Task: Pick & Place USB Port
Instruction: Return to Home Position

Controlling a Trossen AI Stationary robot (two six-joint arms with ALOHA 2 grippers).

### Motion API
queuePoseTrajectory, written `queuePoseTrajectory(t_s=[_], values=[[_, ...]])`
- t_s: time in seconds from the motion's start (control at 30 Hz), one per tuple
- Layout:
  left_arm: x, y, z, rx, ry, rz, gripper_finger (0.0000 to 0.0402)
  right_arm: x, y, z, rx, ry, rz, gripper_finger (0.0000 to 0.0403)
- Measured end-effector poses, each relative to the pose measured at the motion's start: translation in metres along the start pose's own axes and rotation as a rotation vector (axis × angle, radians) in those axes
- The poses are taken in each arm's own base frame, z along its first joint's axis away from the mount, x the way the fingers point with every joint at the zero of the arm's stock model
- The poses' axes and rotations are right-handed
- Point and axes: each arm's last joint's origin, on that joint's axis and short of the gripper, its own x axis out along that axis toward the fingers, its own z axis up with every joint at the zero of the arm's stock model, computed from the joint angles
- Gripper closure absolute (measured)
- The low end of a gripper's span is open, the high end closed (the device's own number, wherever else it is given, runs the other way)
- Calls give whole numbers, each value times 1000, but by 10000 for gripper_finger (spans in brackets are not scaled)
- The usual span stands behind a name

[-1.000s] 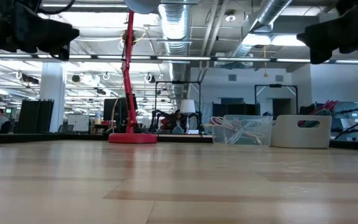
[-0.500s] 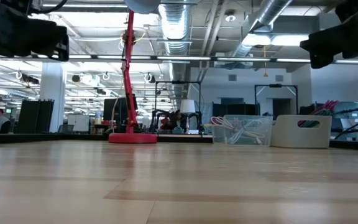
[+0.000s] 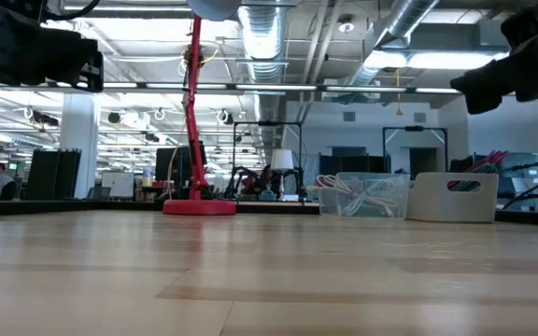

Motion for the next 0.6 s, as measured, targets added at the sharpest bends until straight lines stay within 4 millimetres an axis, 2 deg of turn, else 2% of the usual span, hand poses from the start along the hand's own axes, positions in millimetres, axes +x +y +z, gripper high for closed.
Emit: queuePoseTrajectory(t_s=[0.13,0.27,0.6], values=[[0,0,0,1,2,0,318,7,0,-13,-2,-2,-3,284],[0,0,-1,-1,14,-2,318,7,0,-11,-31,-44,-7,284],[-2,-1,-6,0,68,-12,318,7,0,-13,-28,-16,-5,285]])
